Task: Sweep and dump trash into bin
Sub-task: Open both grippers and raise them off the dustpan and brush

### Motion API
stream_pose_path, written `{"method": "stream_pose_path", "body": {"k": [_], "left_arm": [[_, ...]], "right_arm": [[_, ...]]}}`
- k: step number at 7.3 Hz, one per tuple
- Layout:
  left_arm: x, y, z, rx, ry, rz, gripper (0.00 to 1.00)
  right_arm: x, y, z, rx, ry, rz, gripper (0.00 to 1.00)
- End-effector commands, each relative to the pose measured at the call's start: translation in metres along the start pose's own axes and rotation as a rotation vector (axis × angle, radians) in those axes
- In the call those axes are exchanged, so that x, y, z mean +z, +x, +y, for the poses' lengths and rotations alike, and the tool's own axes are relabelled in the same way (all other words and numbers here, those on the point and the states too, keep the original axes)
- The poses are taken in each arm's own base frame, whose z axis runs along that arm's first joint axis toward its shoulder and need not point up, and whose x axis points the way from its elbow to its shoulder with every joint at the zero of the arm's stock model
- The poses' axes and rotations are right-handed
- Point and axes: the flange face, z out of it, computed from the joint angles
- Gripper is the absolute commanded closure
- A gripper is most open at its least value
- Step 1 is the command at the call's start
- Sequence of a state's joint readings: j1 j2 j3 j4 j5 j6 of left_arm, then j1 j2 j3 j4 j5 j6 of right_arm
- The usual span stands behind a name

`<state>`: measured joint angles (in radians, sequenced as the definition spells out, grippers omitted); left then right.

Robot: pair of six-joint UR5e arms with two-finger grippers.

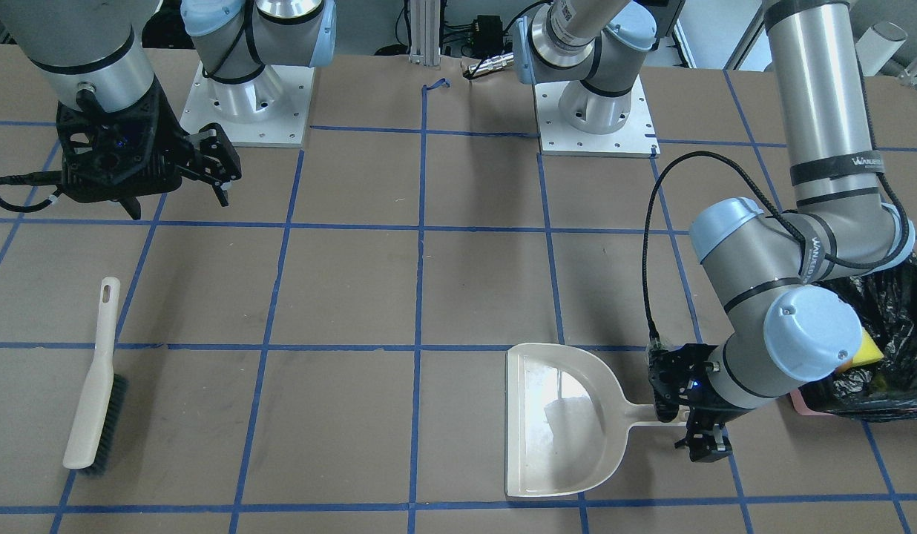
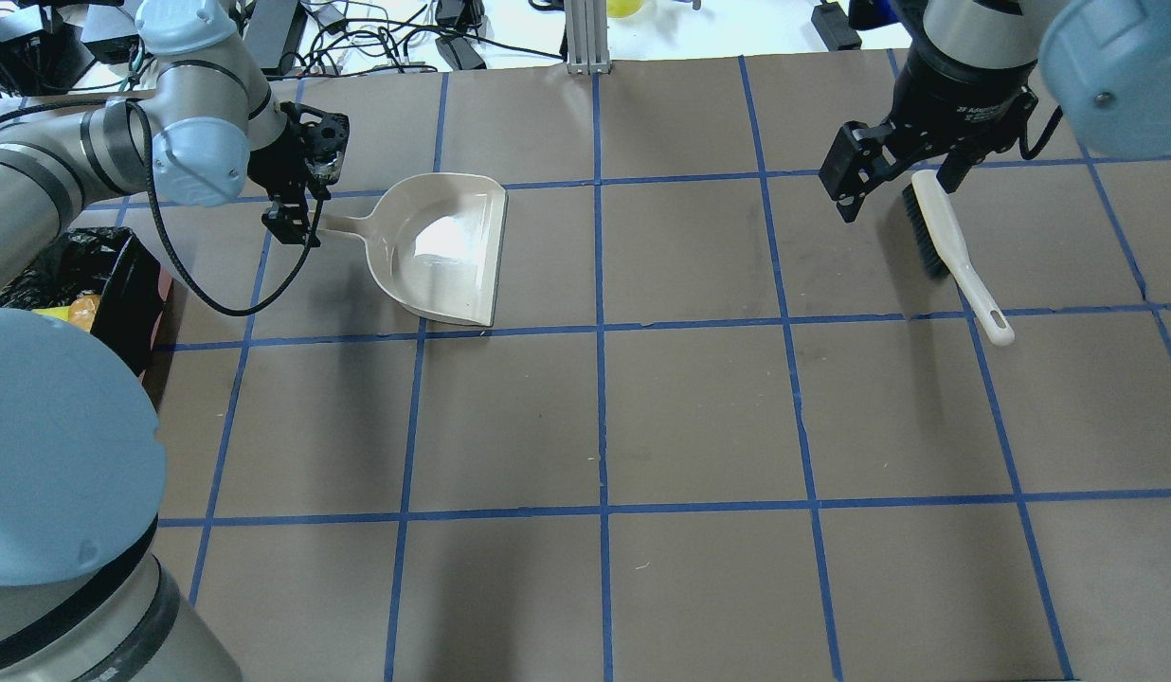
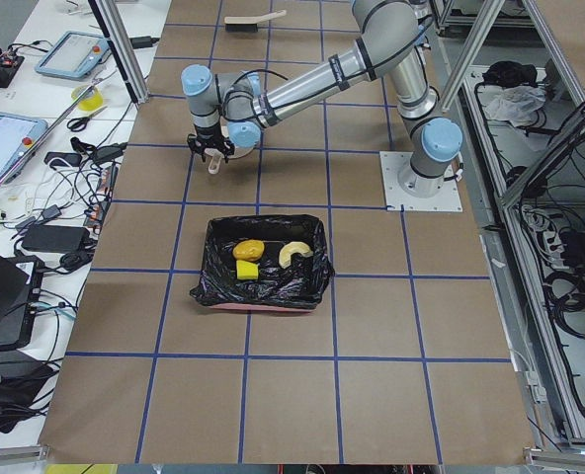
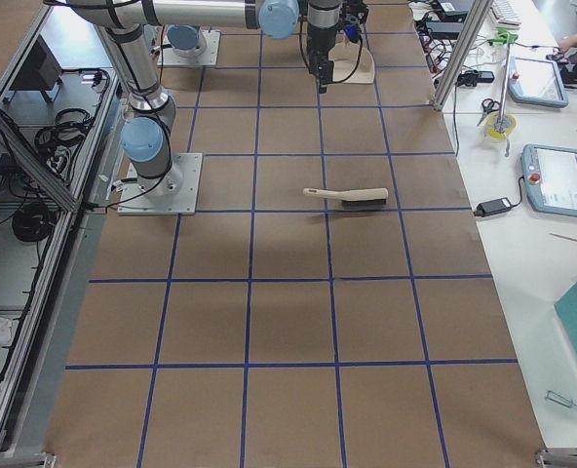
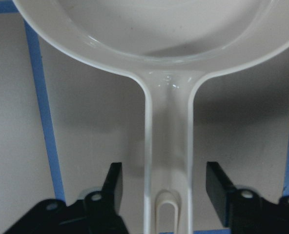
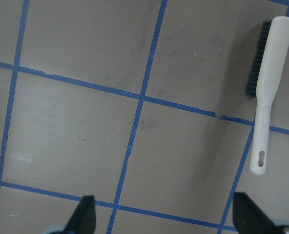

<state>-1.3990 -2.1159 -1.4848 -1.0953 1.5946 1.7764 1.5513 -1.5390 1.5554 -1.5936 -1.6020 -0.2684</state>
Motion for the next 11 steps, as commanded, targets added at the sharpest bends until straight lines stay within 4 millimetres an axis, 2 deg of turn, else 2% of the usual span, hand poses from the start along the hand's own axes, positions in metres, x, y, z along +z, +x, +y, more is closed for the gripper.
{"method": "stream_pose_path", "body": {"k": [1, 4, 6, 7, 8, 9, 10, 11], "left_arm": [[-0.036, 0.013, -0.003, -0.017, -0.001, 0.000, 0.00], [-0.138, 0.073, -0.014, -0.191, 0.013, 0.029, 0.00], [-0.193, 0.115, -0.021, -0.363, 0.014, 0.042, 0.00], [-0.211, 0.136, -0.026, -0.437, 0.012, 0.066, 0.00], [-0.210, 0.158, -0.030, -0.458, 0.014, 0.106, 0.00], [-0.210, 0.170, -0.026, -0.512, 0.013, 0.086, 0.00], [-0.220, 0.171, -0.023, -0.671, 0.011, 0.046, 0.00], [-0.228, 0.176, -0.024, -0.917, 0.008, 0.030, 0.00]], "right_arm": [[-0.005, -0.016, -0.001, -0.006, 0.041, -0.113, 0.00], [-0.001, -0.010, 0.000, 0.000, 0.017, -0.062, 0.00], [0.000, -0.004, 0.002, 0.014, 0.000, -0.012, 0.00], [0.000, -0.003, 0.002, 0.032, -0.006, -0.008, 0.00], [0.001, -0.003, 0.003, 0.032, -0.010, -0.010, 0.00], [0.000, -0.003, 0.002, 0.031, -0.007, -0.012, 0.00], [0.001, -0.003, 0.003, 0.015, -0.014, -0.009, 0.00], [0.001, -0.001, 0.005, 0.021, -0.032, 0.012, 0.00]]}}
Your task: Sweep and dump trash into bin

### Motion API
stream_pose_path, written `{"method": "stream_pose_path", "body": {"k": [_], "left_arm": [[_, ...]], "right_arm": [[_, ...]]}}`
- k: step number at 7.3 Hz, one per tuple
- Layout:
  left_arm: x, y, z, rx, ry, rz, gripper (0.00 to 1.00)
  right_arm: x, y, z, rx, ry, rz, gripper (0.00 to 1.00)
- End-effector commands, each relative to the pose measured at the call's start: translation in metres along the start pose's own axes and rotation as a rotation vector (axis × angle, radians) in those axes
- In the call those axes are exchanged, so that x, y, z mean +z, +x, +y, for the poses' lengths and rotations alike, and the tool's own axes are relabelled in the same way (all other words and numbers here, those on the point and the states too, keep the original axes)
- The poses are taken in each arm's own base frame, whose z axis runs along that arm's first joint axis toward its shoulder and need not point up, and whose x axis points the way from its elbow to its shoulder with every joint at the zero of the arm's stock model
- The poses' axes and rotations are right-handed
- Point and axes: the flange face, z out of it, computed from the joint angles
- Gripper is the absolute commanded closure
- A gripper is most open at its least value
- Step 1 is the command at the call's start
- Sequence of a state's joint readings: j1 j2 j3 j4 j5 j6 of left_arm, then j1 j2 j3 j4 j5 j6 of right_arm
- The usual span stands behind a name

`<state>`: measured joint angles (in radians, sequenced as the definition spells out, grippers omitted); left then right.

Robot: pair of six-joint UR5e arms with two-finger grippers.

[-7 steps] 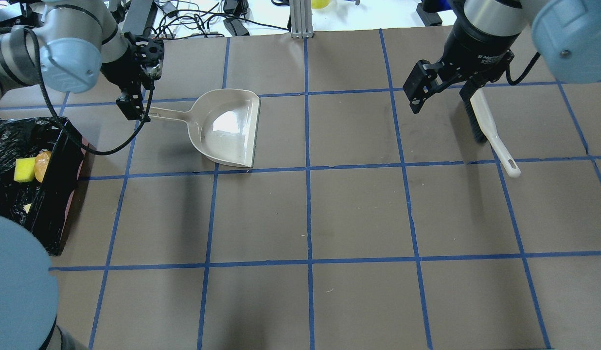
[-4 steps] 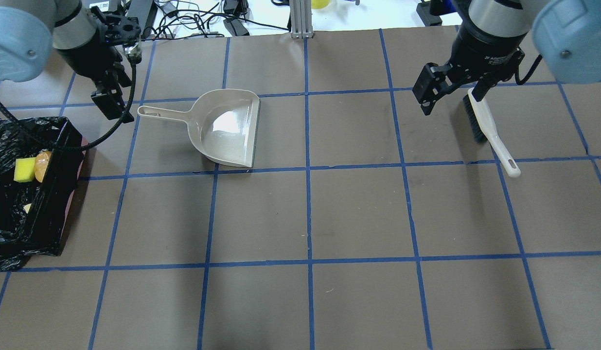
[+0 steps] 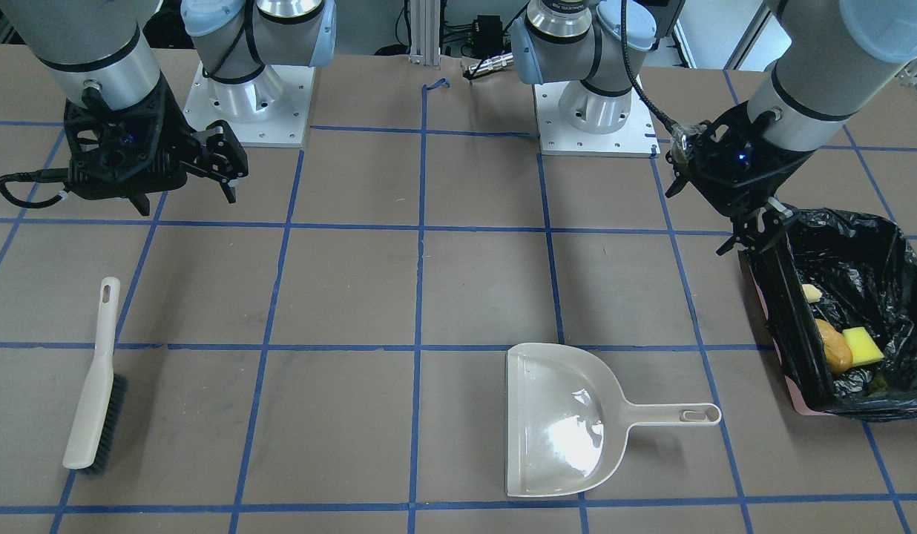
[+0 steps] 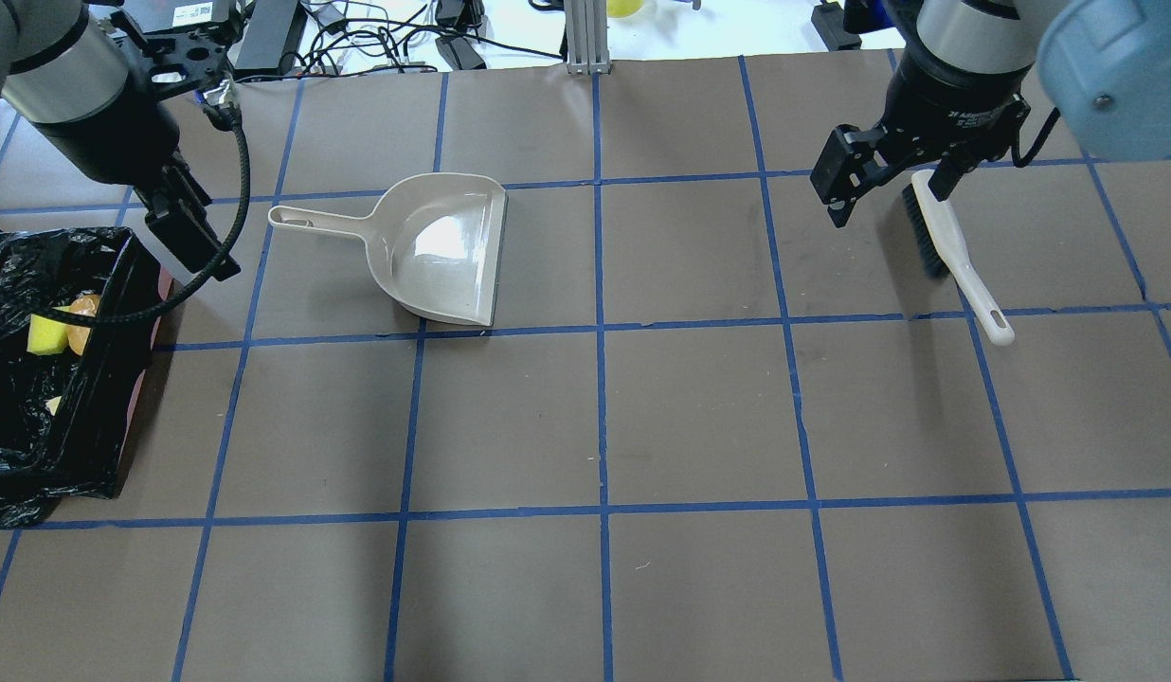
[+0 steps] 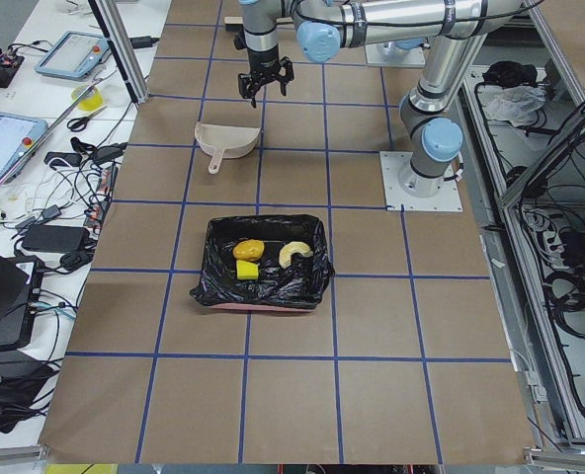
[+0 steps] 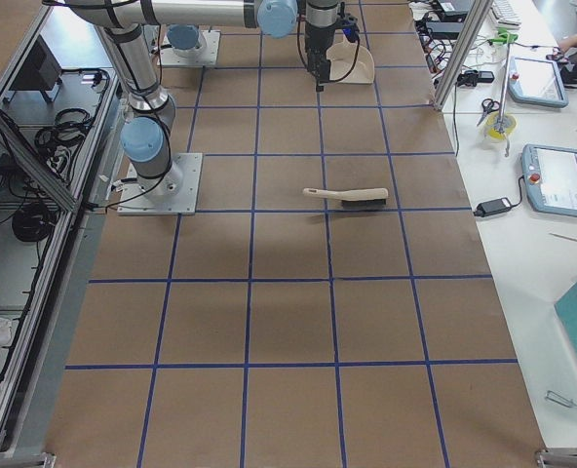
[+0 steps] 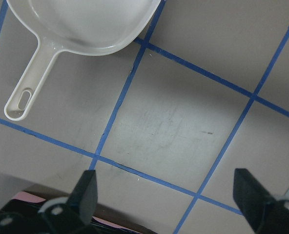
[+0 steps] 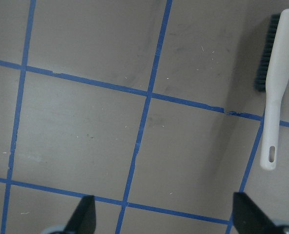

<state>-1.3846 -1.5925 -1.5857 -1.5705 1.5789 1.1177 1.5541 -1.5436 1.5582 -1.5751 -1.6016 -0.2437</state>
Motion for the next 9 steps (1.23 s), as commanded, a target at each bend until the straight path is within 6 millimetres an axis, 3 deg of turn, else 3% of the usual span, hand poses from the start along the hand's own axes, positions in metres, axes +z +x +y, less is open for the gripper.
{"method": "stream_pose_path", "body": {"k": [1, 4, 5, 7, 9], "left_arm": [[-0.014, 0.012, 0.001, -0.477, 0.024, -0.030, 0.00], [-0.016, 0.016, -0.007, -0.935, 0.074, 0.026, 0.00], [-0.016, 0.020, -0.010, -0.971, 0.075, 0.027, 0.00], [-0.014, 0.054, -0.053, -0.970, 0.087, 0.009, 0.00], [-0.022, 0.061, -0.055, -0.956, 0.093, -0.009, 0.00]], "right_arm": [[0.001, 0.001, 0.003, 0.002, -0.026, 0.014, 0.00], [-0.007, -0.001, 0.010, 0.009, -0.012, 0.016, 0.00], [-0.007, -0.001, 0.010, 0.009, -0.010, 0.015, 0.00], [-0.007, -0.001, 0.010, 0.023, -0.010, 0.016, 0.00], [-0.007, -0.001, 0.010, 0.023, -0.011, 0.018, 0.00]]}}
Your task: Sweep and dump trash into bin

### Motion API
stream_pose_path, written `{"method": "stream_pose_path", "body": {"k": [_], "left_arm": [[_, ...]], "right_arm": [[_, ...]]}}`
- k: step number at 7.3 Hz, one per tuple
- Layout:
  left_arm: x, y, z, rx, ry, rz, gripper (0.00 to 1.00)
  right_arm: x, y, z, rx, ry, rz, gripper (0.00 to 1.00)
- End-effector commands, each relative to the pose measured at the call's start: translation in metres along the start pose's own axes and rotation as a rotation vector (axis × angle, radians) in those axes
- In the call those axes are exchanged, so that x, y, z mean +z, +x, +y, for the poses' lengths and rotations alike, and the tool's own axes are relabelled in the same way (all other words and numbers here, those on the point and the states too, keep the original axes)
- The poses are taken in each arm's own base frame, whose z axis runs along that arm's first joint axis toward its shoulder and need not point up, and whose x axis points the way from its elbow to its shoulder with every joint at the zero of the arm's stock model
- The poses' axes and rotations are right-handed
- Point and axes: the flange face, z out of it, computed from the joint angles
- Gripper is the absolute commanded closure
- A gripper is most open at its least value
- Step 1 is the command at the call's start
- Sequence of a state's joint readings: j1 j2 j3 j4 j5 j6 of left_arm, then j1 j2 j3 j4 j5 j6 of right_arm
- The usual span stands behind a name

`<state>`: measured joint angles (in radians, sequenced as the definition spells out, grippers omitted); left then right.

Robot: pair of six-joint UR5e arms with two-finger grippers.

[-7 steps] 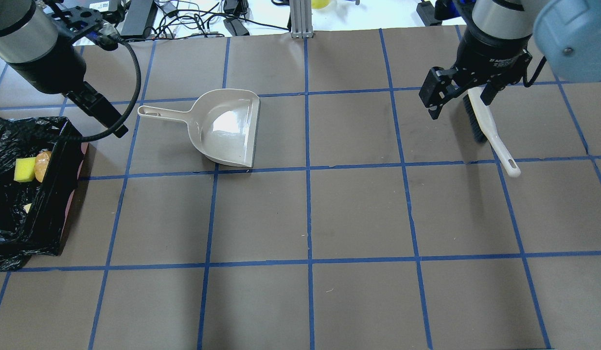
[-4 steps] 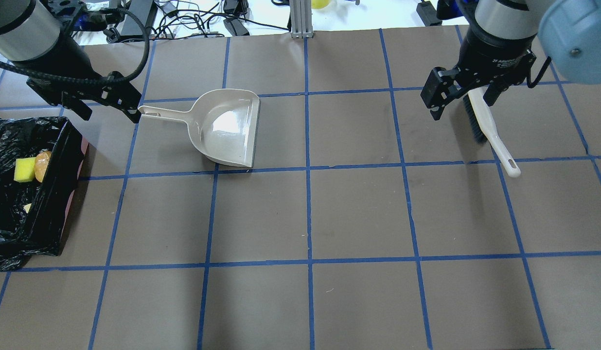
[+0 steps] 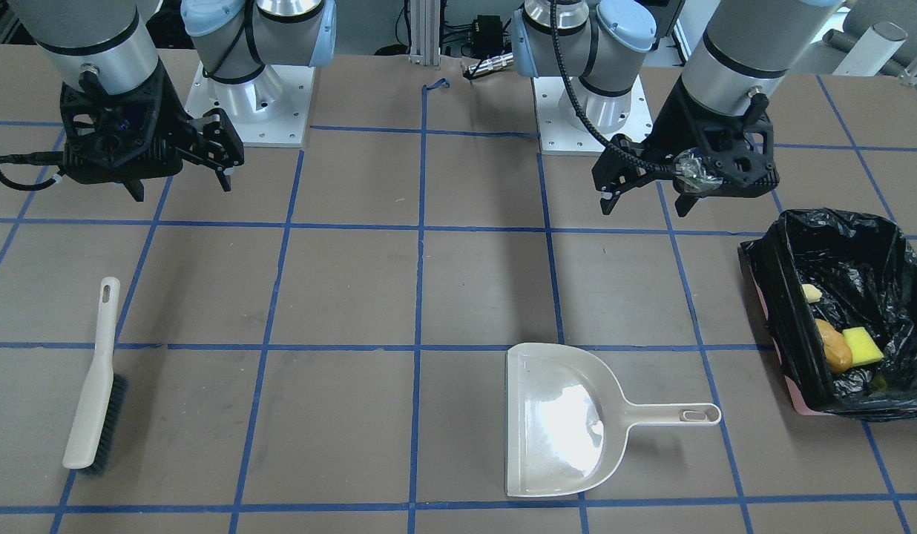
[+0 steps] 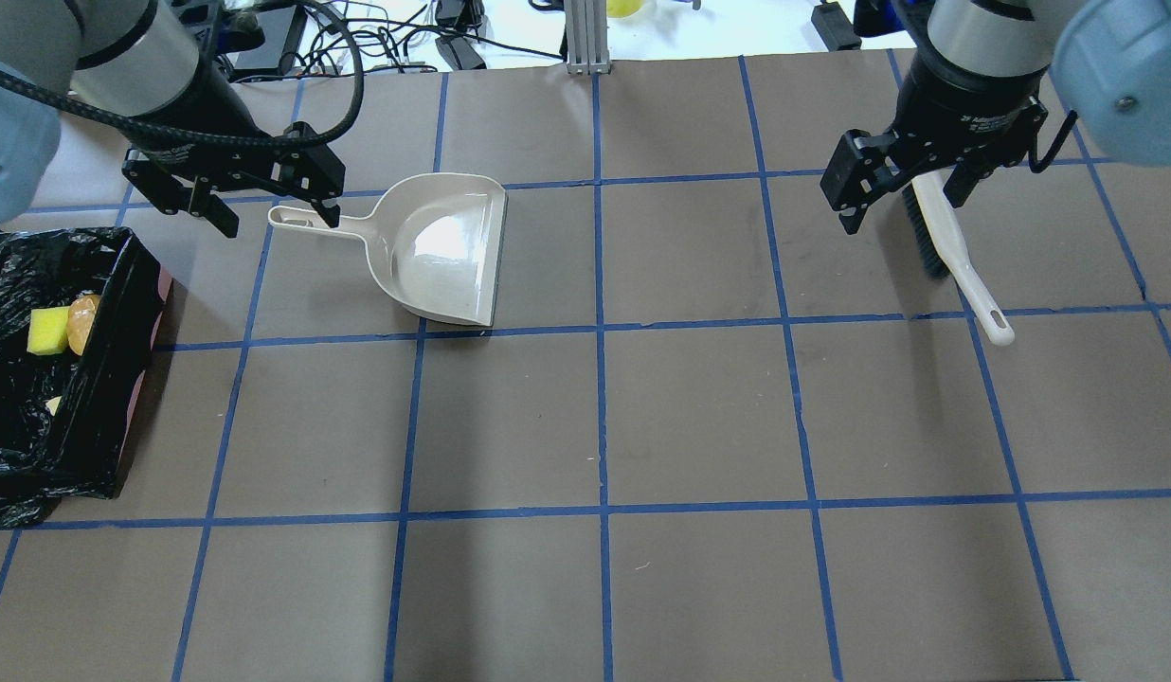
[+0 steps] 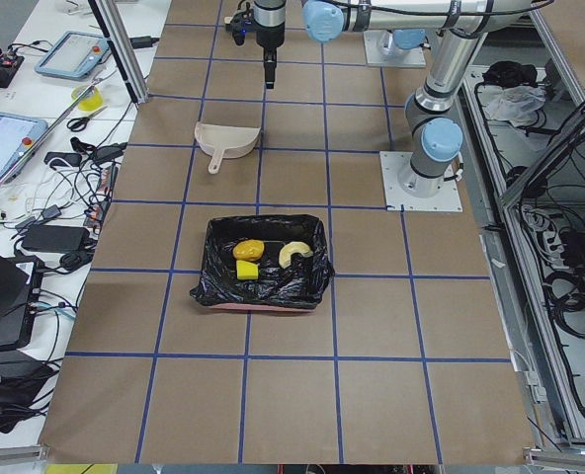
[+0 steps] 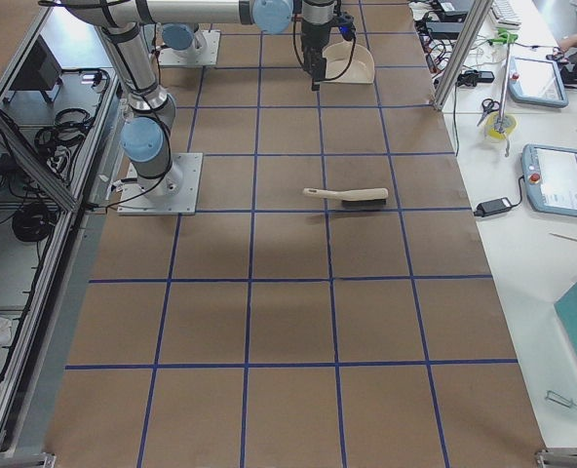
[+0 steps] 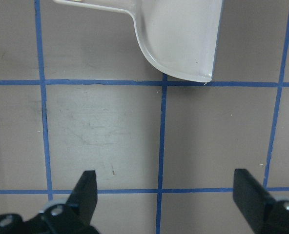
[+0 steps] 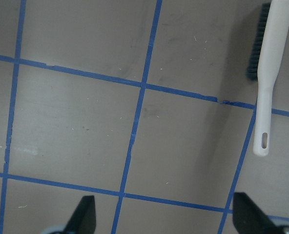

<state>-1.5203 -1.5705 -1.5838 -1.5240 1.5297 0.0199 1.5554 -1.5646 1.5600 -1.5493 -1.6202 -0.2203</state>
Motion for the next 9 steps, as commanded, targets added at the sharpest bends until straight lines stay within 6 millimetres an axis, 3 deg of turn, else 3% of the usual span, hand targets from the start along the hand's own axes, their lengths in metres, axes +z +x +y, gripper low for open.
{"method": "stream_pose_path", "body": {"k": [1, 9], "left_arm": [[-0.0070, 0.0047, 0.0043, 0.002, 0.014, -0.016, 0.00], [-0.0030, -0.0022, -0.0003, -0.012, 0.031, -0.084, 0.00]], "right_arm": [[0.0000, 0.0001, 0.0000, 0.001, 0.000, 0.001, 0.00], [0.0030, -0.0022, 0.0075, -0.001, -0.005, 0.003, 0.00]]}}
